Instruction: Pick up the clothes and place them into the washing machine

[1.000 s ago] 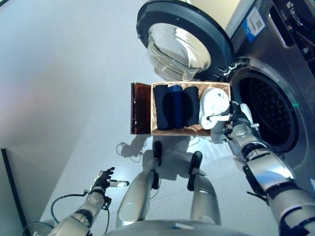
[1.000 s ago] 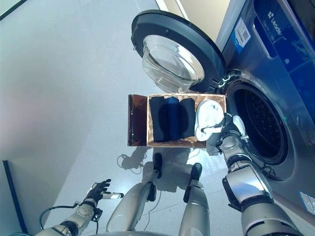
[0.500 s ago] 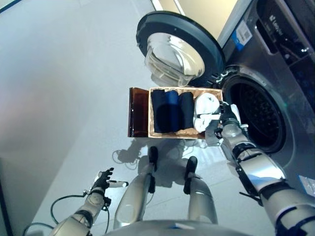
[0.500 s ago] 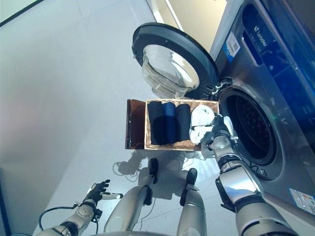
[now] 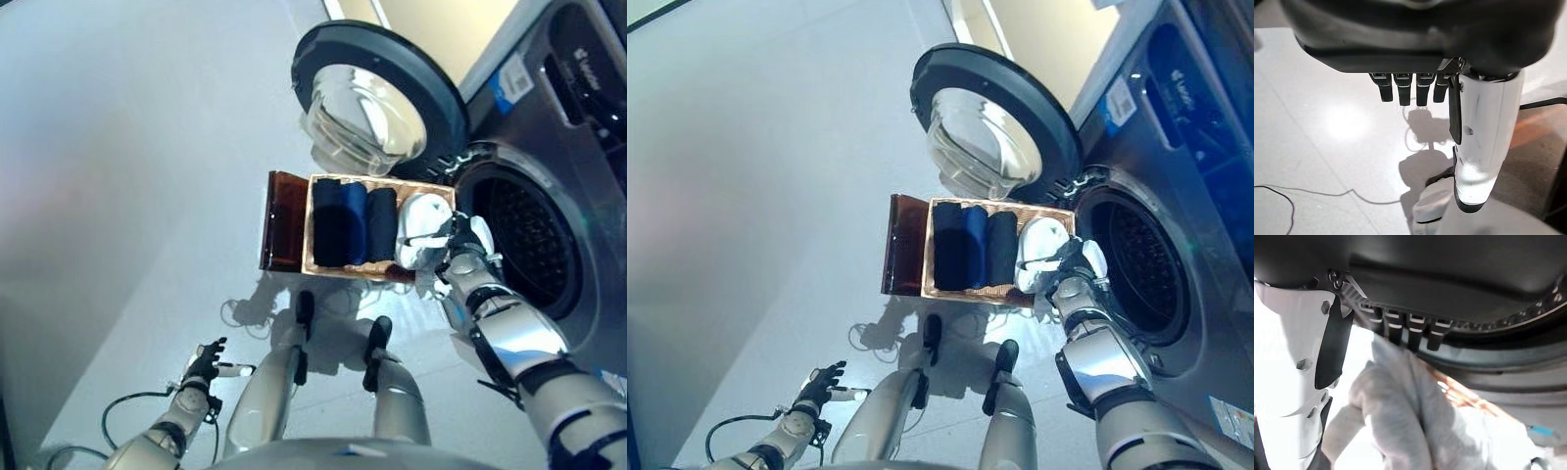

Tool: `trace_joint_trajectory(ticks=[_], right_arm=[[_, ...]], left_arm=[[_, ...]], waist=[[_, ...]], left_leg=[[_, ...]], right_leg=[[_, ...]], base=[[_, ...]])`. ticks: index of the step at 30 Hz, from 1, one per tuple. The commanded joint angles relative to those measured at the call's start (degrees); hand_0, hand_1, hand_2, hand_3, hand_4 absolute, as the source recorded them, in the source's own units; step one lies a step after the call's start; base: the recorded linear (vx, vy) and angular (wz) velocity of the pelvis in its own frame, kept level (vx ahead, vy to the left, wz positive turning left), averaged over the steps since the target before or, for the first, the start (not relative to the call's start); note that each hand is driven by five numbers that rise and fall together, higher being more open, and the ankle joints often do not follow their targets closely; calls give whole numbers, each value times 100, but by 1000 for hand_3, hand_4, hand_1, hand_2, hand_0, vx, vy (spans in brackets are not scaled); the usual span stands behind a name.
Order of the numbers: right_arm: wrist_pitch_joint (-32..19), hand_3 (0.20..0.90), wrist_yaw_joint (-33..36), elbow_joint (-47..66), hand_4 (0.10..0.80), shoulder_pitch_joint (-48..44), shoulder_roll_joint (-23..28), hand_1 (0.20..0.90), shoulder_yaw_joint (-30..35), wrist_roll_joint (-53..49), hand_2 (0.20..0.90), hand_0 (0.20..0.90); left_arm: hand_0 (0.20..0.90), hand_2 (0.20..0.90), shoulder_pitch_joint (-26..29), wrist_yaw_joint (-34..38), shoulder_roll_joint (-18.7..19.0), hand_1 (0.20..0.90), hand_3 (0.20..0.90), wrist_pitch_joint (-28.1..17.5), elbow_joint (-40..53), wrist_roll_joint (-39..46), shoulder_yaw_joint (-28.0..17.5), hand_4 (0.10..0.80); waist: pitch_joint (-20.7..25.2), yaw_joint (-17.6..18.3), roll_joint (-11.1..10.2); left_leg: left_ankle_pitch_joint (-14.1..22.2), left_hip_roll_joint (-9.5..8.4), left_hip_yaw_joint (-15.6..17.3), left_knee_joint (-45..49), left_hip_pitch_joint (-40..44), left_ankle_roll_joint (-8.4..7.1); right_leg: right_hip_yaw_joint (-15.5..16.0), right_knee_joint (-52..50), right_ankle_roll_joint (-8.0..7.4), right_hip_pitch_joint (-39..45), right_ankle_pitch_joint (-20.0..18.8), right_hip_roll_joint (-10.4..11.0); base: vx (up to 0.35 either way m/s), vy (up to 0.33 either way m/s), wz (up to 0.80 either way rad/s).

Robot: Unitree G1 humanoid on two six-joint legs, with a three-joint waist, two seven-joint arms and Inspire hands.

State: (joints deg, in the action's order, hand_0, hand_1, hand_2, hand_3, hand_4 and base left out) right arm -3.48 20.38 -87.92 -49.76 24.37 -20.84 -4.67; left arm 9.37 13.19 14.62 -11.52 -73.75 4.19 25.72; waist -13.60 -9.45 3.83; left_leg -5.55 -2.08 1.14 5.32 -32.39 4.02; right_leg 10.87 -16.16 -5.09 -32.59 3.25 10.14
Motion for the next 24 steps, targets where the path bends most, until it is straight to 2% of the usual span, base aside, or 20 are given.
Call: trace_joint_trajectory(ticks=[1, 2, 3, 18, 19, 20, 21, 24], right_arm=[[4, 900, 424, -97, 800, -771, 649, 900, -236, 195, 900, 900], [5, 900, 438, -96, 800, -768, 664, 900, -238, 180, 900, 900], [-4, 900, 469, -102, 800, -798, 725, 900, -230, 156, 900, 900], [71, 900, 720, -324, 800, -1177, 841, 900, -438, 209, 900, 900], [63, 513, 721, -316, 524, -1188, 826, 513, -443, 210, 513, 513], [56, 431, 724, -292, 465, -1191, 808, 431, -449, 218, 431, 431], [57, 200, 724, -291, 300, -1191, 808, 200, -449, 218, 200, 200], [55, 200, 703, -243, 300, -1186, 753, 200, -473, 235, 200, 200]], left_arm=[[900, 900, 30, 270, 54, 900, 900, 31, -103, 45, 45, 800], [900, 900, 30, 281, 44, 900, 900, 18, -88, 53, 61, 800], [900, 900, 16, 321, 30, 900, 900, 3, -77, 48, 92, 800], [900, 900, -63, 542, -76, 900, 900, -77, 196, 129, 369, 800], [900, 900, -59, 561, -78, 900, 900, -82, 187, 142, 366, 800], [900, 900, -61, 580, -76, 900, 900, -84, 175, 153, 358, 800], [900, 900, -61, 580, -76, 900, 900, -84, 175, 153, 357, 800], [900, 900, -43, 584, -67, 900, 900, -80, 130, 133, 384, 800]], waist=[[-443, -81, -80], [-434, -100, -81], [-445, -107, -79], [-549, -210, 54], [-553, -200, 63], [-556, -188, 69], [-556, -188, 68], [-563, -155, 71]], left_leg=[[619, -247, -139, 795, -411, -402], [826, -231, -166, 889, -409, -429], [876, -244, -159, 1022, -517, -419], [925, -292, -108, 1259, -925, -431], [920, -289, -108, 1246, -919, -430], [910, -289, -102, 1234, -908, -432], [909, -289, -102, 1232, -907, -432], [881, -278, -81, 1183, -868, -433]], right_leg=[[91, 737, -52, 517, -644, 299], [48, 675, -82, 541, -491, 282], [35, 588, -72, 458, -466, 292], [20, 428, -33, 113, -426, 322], [12, 430, -36, 100, -435, 320], [5, 443, -42, 89, -455, 320], [5, 443, -42, 90, -456, 320], [-22, 452, -55, 89, -491, 318]], base=[[96, 20, 7], [101, 33, 9], [108, 31, 10], [-4, 23, 3], [-29, 32, -1], [0, 0, 0], [0, 0, 0], [-19, 16, -3]])
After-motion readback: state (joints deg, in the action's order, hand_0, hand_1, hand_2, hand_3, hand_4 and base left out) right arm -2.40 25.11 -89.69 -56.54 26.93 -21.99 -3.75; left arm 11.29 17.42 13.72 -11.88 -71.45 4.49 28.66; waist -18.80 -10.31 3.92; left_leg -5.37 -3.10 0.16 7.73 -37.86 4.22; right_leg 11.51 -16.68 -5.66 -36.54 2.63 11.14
